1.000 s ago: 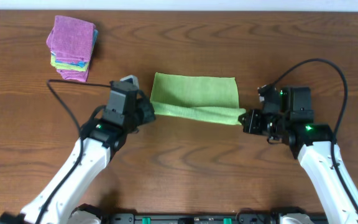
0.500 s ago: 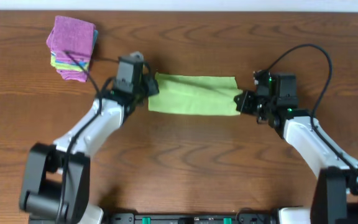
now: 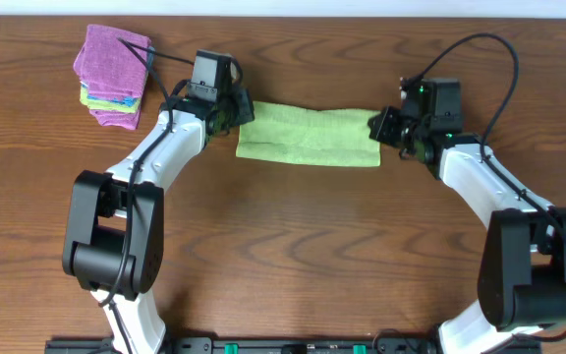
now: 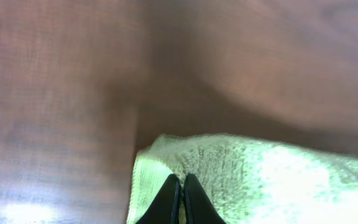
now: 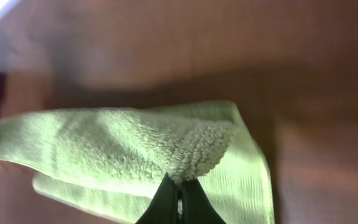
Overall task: Fold the cloth
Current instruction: 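Hold the folded strip ends with both grippers and press it flat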
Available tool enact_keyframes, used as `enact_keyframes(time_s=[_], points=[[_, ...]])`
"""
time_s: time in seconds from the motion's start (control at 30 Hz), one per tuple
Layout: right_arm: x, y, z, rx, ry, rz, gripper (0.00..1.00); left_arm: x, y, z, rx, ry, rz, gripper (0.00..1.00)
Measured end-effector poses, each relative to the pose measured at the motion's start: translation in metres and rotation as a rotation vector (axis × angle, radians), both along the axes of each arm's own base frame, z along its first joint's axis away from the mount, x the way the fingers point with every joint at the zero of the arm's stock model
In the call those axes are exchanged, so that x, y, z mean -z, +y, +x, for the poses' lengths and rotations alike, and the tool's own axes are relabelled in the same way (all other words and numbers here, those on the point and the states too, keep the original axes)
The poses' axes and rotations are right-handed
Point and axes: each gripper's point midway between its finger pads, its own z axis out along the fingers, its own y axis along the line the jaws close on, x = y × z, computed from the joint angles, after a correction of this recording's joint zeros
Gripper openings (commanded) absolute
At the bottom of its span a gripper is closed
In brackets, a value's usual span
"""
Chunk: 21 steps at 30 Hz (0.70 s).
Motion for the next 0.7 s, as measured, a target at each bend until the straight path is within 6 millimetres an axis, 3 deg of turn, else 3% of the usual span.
enact_keyframes(time_s=[0.13,0.37,0.4,0.43,0.47,0.5,0.57,0.63,0.67,0.7], points=[[0.016,-0.001,-0.023,-0.007,0.118,-0.007,0.01,0.012,0.004,-0.018,0.009,0.087,0.025,0.05],[0.019,-0.001,-0.028,-0.016,0.14,-0.009,0.01,0.017,0.007,-0.028,0.012,0.131,0.037,0.06],[0.019,-0.001,-0.029,-0.016,0.141,-0.009,0.05,0.017,0.007,-0.028,0.011,0.132,0.037,0.06],[0.019,-0.001,-0.029,-0.016,0.141,-0.009,0.27,0.017,0.007,-0.028,0.012,0.131,0.037,0.19],[0.019,-0.001,-0.029,-0.015,0.142,-0.009,0.53,0.017,0.007,-0.028,0.016,0.13,0.039,0.47],[0.019,-0.001,-0.029,-0.018,0.14,-0.012,0.66,0.017,0.007,-0.028,0.019,0.129,0.042,0.6],[0.019,-0.001,-0.029,-0.02,0.138,-0.013,0.85,0.017,0.007,-0.028,0.013,0.132,0.04,0.66],[0.019,-0.001,-0.029,-0.023,0.136,-0.015,0.79,0.017,0.008,-0.029,0.016,0.134,0.042,0.72],[0.019,-0.001,-0.028,-0.027,0.134,-0.017,0.68,0.018,0.008,-0.029,0.019,0.133,0.044,0.72],[0.019,-0.001,-0.028,-0.025,0.135,-0.016,0.28,0.018,0.008,-0.029,0.024,0.131,0.047,0.7]])
